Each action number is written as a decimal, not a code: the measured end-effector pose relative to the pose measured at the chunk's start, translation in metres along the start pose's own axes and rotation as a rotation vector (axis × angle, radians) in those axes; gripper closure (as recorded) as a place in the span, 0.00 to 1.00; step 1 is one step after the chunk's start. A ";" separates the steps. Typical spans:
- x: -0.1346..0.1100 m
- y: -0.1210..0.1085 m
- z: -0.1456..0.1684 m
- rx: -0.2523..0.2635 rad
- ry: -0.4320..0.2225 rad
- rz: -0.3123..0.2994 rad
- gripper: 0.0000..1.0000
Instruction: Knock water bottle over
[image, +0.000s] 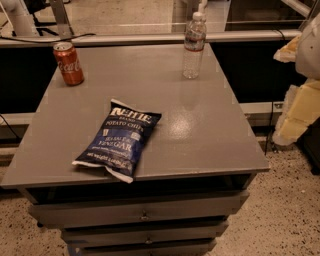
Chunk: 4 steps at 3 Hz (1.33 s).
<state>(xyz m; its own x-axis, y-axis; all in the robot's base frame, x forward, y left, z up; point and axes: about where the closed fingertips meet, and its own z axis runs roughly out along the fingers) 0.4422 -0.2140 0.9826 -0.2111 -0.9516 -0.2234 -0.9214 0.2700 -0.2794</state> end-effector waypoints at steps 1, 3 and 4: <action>0.005 -0.022 0.007 0.055 -0.063 0.032 0.00; 0.003 -0.130 0.038 0.244 -0.340 0.182 0.00; -0.021 -0.185 0.066 0.287 -0.528 0.241 0.00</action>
Offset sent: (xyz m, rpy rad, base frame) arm 0.1425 -0.0464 0.0052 0.3212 -0.3648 -0.1430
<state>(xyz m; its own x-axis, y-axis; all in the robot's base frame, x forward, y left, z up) 0.6387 -0.2343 0.9775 -0.1455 -0.6789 -0.7197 -0.7287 0.5656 -0.3862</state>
